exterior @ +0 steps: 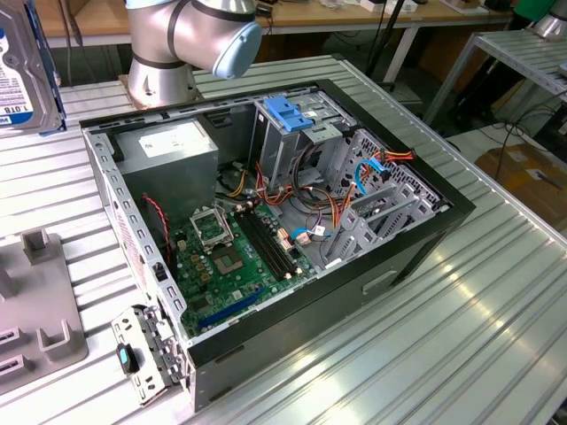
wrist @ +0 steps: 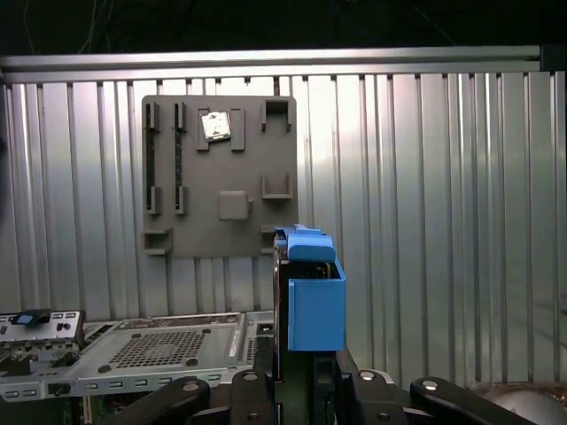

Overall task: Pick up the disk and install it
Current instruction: 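Pick up the disk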

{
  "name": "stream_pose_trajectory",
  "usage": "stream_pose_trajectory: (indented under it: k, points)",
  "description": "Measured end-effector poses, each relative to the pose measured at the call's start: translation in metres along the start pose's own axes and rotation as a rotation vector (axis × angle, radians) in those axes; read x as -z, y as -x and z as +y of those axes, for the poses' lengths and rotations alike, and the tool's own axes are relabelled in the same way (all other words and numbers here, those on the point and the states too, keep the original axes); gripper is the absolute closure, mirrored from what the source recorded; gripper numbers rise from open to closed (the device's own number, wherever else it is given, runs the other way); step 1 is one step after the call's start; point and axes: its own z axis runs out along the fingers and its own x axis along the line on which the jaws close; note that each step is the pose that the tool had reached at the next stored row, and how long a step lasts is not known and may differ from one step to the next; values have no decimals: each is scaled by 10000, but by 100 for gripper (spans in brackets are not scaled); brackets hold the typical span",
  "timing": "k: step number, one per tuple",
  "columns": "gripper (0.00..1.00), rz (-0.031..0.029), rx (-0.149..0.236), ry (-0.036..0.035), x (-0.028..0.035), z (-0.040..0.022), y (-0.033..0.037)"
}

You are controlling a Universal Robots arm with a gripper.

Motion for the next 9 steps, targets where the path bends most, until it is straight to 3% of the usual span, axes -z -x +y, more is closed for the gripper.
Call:
stream_pose_trajectory:
  k: [9]
  points:
    - [65, 0, 0, 0, -1, -77, 4]
